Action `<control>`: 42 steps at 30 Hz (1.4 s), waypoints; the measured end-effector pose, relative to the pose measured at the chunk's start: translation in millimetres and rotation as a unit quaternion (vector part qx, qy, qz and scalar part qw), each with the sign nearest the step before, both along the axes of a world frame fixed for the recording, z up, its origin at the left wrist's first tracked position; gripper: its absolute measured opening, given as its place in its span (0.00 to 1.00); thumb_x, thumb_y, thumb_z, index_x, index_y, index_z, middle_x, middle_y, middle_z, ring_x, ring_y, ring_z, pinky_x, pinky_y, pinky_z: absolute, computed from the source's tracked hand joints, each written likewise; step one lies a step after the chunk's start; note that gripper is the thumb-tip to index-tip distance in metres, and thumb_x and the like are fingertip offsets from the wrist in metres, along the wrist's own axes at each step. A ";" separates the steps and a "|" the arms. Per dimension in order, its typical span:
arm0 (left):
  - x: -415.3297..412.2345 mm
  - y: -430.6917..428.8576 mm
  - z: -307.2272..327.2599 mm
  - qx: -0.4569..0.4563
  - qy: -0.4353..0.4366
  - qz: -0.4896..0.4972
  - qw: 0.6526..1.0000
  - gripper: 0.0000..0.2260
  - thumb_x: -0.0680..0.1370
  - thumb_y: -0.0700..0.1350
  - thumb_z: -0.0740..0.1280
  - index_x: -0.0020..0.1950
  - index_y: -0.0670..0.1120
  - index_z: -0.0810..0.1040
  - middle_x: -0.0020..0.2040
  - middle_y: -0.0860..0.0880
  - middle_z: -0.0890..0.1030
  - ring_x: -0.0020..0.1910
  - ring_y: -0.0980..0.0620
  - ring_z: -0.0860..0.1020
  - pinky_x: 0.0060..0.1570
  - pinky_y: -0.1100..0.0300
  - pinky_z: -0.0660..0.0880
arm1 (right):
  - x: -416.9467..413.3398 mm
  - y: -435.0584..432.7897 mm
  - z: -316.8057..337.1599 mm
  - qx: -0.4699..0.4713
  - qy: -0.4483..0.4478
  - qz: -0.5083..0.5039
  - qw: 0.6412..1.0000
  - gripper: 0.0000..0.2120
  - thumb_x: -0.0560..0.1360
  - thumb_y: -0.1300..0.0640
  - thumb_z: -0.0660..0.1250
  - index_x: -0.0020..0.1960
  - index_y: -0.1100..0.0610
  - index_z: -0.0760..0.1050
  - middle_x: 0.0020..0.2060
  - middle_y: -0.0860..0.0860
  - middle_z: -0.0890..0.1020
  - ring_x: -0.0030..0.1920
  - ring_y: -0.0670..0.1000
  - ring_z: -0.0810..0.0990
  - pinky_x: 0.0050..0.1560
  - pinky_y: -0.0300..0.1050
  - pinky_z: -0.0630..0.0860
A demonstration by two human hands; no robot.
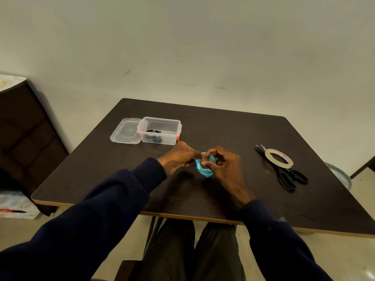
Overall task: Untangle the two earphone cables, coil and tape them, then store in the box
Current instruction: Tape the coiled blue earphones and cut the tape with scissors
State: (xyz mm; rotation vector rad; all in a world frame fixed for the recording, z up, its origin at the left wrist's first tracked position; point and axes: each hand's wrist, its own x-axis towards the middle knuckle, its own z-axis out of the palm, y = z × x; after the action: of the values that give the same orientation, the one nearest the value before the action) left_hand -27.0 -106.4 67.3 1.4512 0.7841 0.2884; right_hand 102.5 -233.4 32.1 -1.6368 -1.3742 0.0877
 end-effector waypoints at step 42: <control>-24.4 -8.6 9.0 0.400 -0.105 0.098 0.905 0.05 0.74 0.45 0.76 0.46 0.44 0.87 0.41 0.49 0.87 0.38 0.57 0.84 0.40 0.62 0.82 | -17.0 2.5 60.2 -0.088 0.313 0.024 0.945 0.11 0.77 0.54 0.70 0.51 0.61 0.84 0.42 0.55 0.87 0.44 0.52 0.87 0.42 0.43 0.83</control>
State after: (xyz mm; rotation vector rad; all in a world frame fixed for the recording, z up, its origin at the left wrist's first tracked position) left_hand -51.4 -115.0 76.3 2.0575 0.6569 0.9938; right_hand 85.4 -230.9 92.4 -1.5289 -0.9265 0.7165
